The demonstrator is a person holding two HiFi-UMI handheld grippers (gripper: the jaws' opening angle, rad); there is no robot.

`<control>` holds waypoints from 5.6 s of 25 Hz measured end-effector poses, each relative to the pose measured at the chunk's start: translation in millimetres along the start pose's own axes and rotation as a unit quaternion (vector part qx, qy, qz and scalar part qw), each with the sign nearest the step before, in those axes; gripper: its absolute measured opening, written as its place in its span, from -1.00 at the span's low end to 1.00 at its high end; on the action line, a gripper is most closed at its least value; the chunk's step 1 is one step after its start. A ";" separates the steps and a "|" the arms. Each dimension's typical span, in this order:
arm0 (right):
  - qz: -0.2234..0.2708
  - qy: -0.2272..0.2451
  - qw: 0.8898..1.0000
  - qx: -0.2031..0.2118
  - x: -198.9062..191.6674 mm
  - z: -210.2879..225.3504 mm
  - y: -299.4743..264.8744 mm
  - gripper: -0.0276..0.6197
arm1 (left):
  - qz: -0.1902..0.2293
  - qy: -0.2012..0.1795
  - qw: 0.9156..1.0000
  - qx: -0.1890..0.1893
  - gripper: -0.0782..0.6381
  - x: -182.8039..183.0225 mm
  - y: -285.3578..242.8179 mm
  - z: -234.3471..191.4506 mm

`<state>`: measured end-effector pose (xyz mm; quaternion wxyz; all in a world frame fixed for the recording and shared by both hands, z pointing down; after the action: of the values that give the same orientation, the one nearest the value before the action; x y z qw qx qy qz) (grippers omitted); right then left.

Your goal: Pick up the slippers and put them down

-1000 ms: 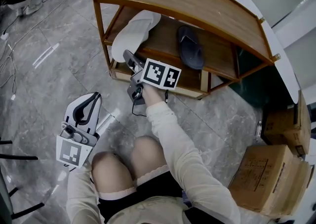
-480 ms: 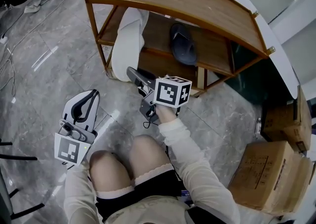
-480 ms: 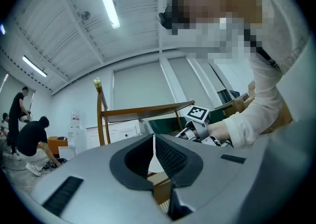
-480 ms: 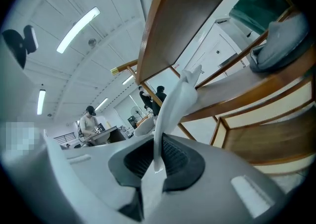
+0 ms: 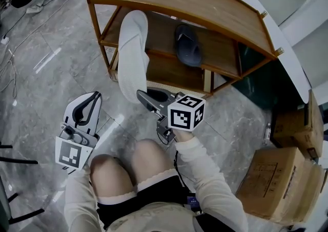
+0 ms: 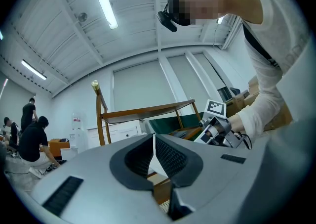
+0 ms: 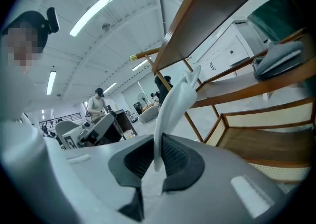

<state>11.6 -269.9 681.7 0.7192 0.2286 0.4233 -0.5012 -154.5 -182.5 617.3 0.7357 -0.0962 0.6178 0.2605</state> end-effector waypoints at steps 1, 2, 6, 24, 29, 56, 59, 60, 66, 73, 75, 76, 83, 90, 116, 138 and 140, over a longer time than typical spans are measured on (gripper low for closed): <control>-0.004 0.008 1.000 0.003 -2.2 -2.6 2.9 -0.78 | -0.001 -0.001 1.000 0.000 -0.77 0.2 0.4 -0.5; -0.008 0.018 1.000 0.007 -4.0 -5.4 5.5 -0.78 | -0.002 -0.002 1.000 0.001 -0.77 0.2 1.0 -1.2; -0.032 0.062 0.997 0.022 -10.8 -16.9 14.4 -0.79 | -0.005 -0.003 1.000 0.006 -0.77 0.5 3.5 -2.8; -0.116 0.145 0.979 0.079 -47.6 -22.8 3.2 -0.79 | -0.003 -0.016 0.999 0.036 -0.77 4.7 26.5 -10.2; -0.155 0.159 0.972 0.080 -71.0 -12.6 -12.8 -0.79 | -0.006 -0.015 0.999 0.047 -0.77 1.5 36.7 -14.7; -0.329 0.138 0.934 0.032 -231.0 76.5 -60.3 -0.79 | -0.039 0.005 0.997 0.063 -0.77 -52.6 72.0 -26.0; -0.339 0.112 0.934 0.028 -247.7 87.7 -62.7 -0.79 | -0.045 0.008 0.997 0.062 -0.77 -60.6 71.4 -27.9; -0.341 0.100 0.934 0.028 -253.0 91.2 -63.2 -0.79 | -0.047 0.009 0.997 0.061 -0.77 -62.8 71.0 -28.1; -0.352 0.037 0.935 0.018 -281.8 109.7 -64.0 -0.79 | -0.056 0.007 0.997 0.053 -0.77 -71.8 69.7 -26.8; -0.371 -0.015 0.928 0.005 -314.1 125.5 -67.8 -0.79 | -0.063 0.012 0.997 0.052 -0.77 -82.5 69.7 -28.2; -0.379 -0.022 0.925 0.000 -322.9 129.3 -68.0 -0.79 | -0.064 0.013 0.996 0.053 -0.77 -84.5 71.3 -28.9; -0.382 -0.023 0.924 -0.005 -326.6 131.9 -67.5 -0.79 | -0.065 0.013 0.996 0.053 -0.77 -85.4 72.3 -29.1; -0.393 -0.006 0.917 -0.063 -338.0 160.5 -60.0 -0.79 | -0.075 0.013 0.996 0.053 -0.77 -92.6 75.9 -29.5; -0.397 0.040 0.909 -0.123 -341.9 185.6 -57.3 -0.74 | -0.083 0.012 0.995 0.048 -0.77 -101.6 74.3 -27.5; -0.341 0.036 0.919 -0.195 -337.6 212.7 -42.2 -0.55 | -0.096 0.007 0.994 0.041 -0.77 -109.0 74.4 -24.5; -0.016 0.197 0.969 -0.151 -179.8 113.3 -35.1 -0.89 | -0.105 0.023 0.994 0.002 -0.77 -110.0 50.2 -26.6; 0.001 0.205 0.966 -0.156 -162.5 100.1 -30.0 -0.89 | -0.109 0.031 0.994 -0.004 -0.77 -104.5 45.6 -28.9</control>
<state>-0.4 -271.5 874.5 0.6446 0.2118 0.6342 -0.3707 -212.8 -185.0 719.4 0.7396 -0.1742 0.6253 0.1781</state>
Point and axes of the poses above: the fingertips, and each gripper's own axes: y backward along the fingers, z to its right, x out of its top, the point moved 5 cm from there along y, backward along the fingers, and after that the axes turned 6 degrees about z, right-handed, at the moved point
